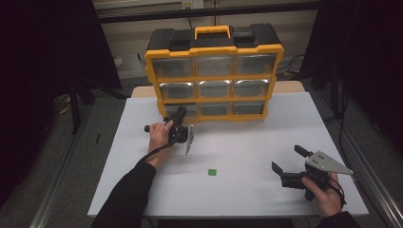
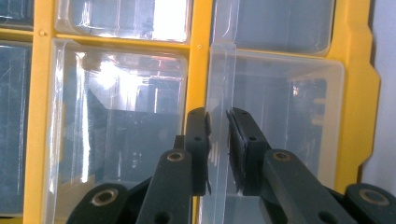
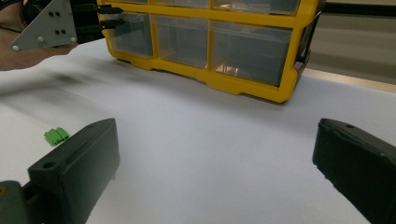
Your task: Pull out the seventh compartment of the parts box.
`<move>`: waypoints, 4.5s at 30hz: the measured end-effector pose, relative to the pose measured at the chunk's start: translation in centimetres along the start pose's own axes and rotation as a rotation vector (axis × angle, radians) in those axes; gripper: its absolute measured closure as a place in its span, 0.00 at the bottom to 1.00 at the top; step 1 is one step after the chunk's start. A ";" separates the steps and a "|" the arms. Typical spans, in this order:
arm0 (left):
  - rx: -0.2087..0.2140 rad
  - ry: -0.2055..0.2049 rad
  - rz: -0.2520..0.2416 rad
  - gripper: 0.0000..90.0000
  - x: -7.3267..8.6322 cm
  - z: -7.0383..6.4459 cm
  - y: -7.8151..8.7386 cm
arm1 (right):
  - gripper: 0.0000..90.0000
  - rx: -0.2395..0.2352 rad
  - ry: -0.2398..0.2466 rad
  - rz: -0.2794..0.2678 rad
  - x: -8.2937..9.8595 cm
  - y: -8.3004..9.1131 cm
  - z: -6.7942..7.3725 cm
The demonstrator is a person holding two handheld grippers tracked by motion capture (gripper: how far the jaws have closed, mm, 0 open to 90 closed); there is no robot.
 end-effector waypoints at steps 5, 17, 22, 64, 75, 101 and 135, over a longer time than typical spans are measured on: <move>0.002 0.023 -0.009 0.87 0.0 -0.1 0.2 | 0.01 -0.002 0.004 -0.001 0.0 0.0 0.0; 0.000 0.042 -0.022 0.87 -0.2 -0.2 1.2 | 0.01 0.001 -0.001 -0.005 -0.1 0.1 0.0; 0.002 0.046 -0.025 0.87 -0.3 -0.3 1.5 | 0.01 -0.002 0.000 -0.007 -0.1 0.1 0.0; 0.008 0.069 -0.045 0.87 -1.2 -0.7 4.1 | 0.00 -0.009 -0.007 -0.032 -0.4 0.1 0.1; 0.027 0.034 -0.022 0.87 -1.0 -0.6 4.7 | 0.00 -0.010 -0.002 -0.024 -0.3 0.1 0.1; 0.021 0.033 -0.041 0.87 -1.7 -0.7 6.1 | 0.00 -0.009 0.001 -0.024 -0.3 0.1 0.2; 0.063 0.071 -0.052 0.84 -1.7 -1.4 6.8 | 0.00 -0.008 0.001 -0.022 -0.3 0.1 0.1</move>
Point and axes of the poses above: each handheld gripper's, and its own axes: y roughly backward along the jaws, x roughly out of its underside, z roughly to its left, the point moved 10 cm from there along -y, roughly forward along the jaws, and after that the axes turned 6 degrees about x, right-handed, at the moved point
